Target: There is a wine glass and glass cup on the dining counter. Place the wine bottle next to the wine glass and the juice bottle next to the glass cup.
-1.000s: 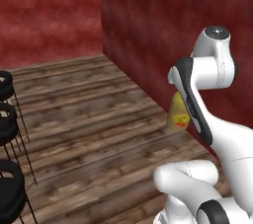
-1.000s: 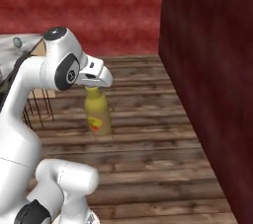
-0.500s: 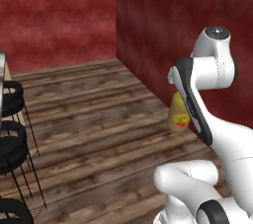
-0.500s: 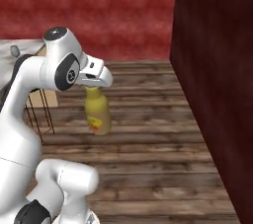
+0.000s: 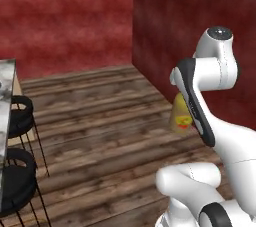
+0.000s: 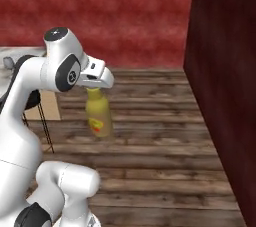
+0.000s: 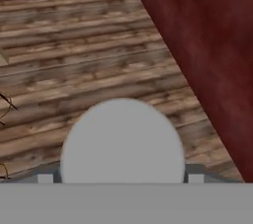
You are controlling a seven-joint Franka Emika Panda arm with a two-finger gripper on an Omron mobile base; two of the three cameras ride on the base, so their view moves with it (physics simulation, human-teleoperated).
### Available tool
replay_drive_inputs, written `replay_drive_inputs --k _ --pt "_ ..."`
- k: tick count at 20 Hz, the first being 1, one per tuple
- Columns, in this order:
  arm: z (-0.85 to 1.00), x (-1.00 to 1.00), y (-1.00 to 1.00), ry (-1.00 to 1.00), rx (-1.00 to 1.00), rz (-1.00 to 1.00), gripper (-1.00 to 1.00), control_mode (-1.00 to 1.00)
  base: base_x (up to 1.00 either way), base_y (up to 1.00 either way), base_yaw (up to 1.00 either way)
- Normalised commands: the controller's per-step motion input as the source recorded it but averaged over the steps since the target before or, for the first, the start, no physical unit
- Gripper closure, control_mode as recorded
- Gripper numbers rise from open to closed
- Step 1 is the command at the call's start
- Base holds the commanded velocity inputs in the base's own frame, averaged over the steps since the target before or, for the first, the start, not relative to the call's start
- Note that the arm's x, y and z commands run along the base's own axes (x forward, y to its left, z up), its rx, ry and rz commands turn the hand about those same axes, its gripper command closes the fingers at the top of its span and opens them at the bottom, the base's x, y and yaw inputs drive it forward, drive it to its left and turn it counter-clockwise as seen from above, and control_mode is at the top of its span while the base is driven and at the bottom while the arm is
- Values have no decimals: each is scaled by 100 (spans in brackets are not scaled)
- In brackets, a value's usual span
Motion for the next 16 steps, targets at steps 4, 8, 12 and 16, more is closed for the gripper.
replay_drive_inputs --k 4,8,12,16 --pt "0 0 0 0 0 0 100 100 67 9 34" --pt "0 0 0 0 0 0 100 100 41 0 66" --pt "0 0 0 0 0 0 100 100 34 0 72" --pt "0 0 0 0 0 0 100 100 31 0 73"
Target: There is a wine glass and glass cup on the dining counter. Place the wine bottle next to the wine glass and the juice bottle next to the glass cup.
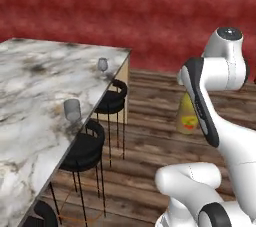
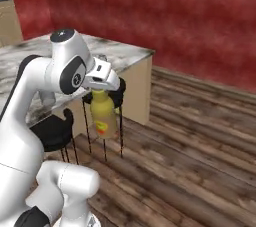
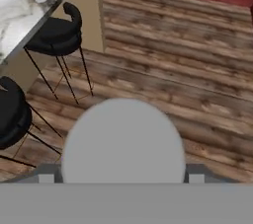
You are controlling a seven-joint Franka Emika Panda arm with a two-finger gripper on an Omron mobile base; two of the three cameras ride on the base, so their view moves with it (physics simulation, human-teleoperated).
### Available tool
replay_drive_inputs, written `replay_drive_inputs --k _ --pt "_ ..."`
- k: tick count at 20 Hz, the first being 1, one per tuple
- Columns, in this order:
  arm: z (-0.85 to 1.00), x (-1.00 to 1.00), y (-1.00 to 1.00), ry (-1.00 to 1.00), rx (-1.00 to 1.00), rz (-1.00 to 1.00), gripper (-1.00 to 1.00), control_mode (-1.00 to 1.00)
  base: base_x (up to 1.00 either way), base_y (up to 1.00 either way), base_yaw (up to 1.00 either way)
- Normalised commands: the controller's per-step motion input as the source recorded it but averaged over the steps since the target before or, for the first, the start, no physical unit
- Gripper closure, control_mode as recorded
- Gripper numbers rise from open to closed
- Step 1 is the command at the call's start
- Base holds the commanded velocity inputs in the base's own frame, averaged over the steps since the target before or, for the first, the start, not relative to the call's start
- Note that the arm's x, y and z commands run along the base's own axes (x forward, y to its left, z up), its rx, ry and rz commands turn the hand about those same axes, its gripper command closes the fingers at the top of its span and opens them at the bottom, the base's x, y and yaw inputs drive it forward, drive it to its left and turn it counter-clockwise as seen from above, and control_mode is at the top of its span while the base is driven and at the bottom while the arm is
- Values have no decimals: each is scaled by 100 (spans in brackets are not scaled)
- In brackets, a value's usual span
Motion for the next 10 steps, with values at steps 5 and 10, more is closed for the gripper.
replay_drive_inputs --k 5,10 --pt "0 0 0 0 0 0 100 100 30 0 72" --pt "0 0 0 0 0 0 100 100 36 0 66"
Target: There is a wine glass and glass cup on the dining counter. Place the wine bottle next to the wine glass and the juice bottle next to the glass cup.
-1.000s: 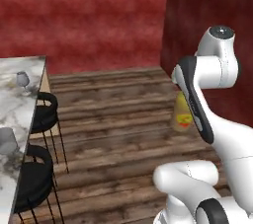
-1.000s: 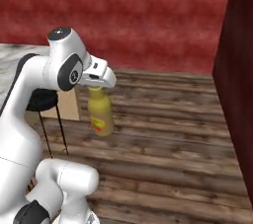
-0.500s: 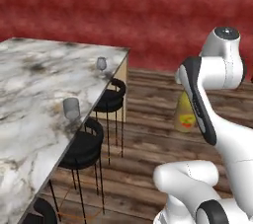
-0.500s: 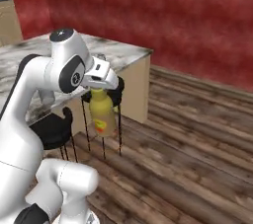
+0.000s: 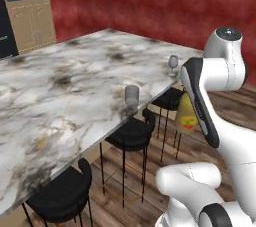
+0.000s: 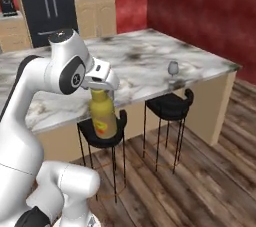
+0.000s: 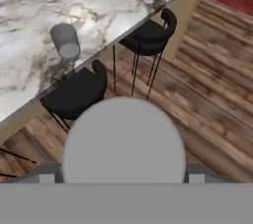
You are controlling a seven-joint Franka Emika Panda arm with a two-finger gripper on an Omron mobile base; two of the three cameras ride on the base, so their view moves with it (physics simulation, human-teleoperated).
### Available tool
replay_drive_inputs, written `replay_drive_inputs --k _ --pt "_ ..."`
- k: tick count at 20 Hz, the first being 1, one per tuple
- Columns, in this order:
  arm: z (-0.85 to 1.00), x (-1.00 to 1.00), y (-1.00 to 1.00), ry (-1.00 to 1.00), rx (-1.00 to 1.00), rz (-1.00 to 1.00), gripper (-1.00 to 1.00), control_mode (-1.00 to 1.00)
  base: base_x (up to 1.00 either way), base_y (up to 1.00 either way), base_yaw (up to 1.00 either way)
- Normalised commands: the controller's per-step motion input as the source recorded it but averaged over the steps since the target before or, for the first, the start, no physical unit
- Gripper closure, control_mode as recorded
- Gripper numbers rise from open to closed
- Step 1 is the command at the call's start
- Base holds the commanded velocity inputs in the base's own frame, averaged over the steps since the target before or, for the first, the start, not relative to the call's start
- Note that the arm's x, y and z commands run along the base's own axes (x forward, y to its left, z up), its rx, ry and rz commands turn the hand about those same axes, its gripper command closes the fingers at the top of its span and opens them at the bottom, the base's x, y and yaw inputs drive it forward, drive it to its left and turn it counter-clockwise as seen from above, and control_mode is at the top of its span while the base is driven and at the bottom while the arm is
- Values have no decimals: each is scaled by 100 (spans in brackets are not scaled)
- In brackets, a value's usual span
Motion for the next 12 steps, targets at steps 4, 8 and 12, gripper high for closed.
replay_drive_inputs --k 4,8,12 --pt "0 0 0 0 0 0 100 100 46 0 56" --pt "0 0 0 0 0 0 100 100 54 0 45" --pt "0 0 0 0 0 0 100 100 73 1 22"
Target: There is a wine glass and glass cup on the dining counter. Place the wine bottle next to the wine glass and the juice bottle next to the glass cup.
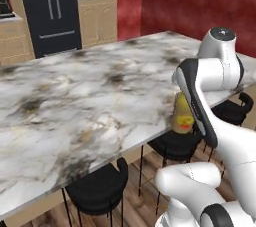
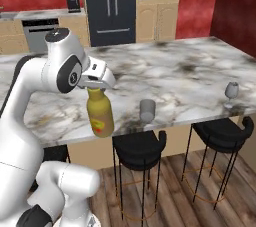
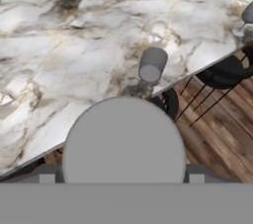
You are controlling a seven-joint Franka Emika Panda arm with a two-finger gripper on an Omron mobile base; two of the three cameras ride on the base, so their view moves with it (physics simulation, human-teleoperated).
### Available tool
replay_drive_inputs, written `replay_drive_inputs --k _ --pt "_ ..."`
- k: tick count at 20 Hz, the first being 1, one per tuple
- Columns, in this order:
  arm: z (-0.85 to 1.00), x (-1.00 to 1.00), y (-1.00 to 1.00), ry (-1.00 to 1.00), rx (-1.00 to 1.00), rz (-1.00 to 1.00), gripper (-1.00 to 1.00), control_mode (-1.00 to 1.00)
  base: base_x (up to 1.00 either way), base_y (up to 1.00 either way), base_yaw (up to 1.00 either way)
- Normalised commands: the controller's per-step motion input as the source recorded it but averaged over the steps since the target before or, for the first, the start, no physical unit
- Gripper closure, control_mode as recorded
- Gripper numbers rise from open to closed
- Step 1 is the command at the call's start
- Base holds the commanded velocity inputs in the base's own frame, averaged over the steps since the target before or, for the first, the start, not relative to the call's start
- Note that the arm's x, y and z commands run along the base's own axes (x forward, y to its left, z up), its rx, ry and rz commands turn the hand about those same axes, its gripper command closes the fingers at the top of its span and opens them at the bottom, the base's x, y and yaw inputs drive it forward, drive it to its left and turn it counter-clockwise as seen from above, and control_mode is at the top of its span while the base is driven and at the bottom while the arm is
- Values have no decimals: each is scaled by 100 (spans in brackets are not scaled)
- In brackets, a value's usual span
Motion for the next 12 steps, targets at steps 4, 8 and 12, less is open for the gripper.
replay_drive_inputs --k 4,8,12 --pt "0 0 0 0 0 0 100 100 82 0 10" --pt "0 0 0 0 0 0 100 100 61 -4 17" --pt "0 0 0 0 0 0 100 100 51 -8 17"
